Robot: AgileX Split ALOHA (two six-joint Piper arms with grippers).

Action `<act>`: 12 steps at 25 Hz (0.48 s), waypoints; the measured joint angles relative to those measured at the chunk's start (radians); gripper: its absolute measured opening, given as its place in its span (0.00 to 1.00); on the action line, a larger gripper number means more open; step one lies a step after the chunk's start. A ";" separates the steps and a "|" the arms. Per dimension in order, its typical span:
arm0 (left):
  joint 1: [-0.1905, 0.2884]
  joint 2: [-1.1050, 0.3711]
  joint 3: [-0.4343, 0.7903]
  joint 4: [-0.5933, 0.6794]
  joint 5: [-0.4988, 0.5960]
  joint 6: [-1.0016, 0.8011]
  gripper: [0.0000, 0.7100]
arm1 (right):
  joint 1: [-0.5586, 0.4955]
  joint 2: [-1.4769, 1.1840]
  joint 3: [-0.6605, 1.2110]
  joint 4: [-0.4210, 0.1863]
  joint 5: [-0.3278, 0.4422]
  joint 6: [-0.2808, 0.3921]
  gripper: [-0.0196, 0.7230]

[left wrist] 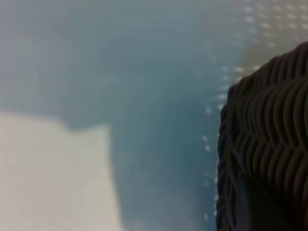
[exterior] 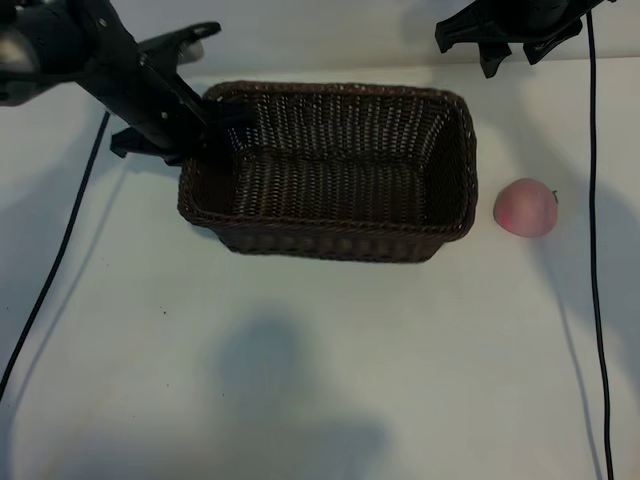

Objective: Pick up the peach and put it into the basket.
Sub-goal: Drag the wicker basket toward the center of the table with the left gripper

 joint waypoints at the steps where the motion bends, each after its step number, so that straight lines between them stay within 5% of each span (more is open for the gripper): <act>1: -0.001 0.007 0.000 0.002 -0.004 0.000 0.13 | 0.000 0.000 0.000 0.000 0.000 -0.001 0.64; 12: -0.001 0.016 0.000 0.003 -0.059 -0.030 0.17 | 0.000 0.000 0.000 0.000 0.000 -0.001 0.64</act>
